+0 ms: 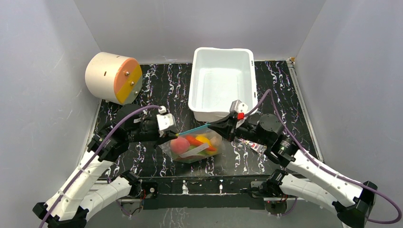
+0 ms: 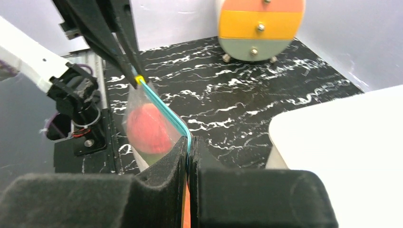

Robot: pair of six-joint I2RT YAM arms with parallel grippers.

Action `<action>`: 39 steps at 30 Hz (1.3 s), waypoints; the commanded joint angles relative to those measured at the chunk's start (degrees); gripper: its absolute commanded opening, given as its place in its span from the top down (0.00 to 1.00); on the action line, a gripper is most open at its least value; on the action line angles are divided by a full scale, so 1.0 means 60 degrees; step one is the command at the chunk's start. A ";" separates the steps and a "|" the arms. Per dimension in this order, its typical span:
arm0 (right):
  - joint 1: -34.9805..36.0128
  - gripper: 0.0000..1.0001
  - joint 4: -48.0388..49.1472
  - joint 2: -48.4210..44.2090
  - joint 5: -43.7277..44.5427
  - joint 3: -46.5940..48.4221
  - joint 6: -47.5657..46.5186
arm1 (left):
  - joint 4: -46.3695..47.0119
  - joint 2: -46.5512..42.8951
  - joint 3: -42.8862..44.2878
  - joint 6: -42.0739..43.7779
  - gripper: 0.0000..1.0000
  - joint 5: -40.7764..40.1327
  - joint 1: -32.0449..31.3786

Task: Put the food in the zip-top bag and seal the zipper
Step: Zip the zipper food storage bag at the center of the board.

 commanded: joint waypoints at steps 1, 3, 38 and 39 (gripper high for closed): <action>-0.0202 1.00 0.0270 -0.0885 0.2222 -0.0146 0.0093 | -0.1588 -0.0159 0.0380 0.0494 1.00 -0.0749 0.0043; -0.0202 1.00 0.0096 -0.1082 0.2623 -0.0220 0.0106 | -0.1624 -0.0234 0.0376 0.0503 1.00 -0.0802 0.0042; -0.0216 1.00 -0.1407 -0.2294 0.1429 -0.0526 0.0096 | -0.5079 -0.0962 0.1930 0.0940 1.00 -0.3210 0.0051; -0.0216 1.00 -0.1360 -0.2343 0.1222 -0.0466 0.0100 | -0.5185 -0.0998 0.2102 0.0868 1.00 -0.3061 0.0048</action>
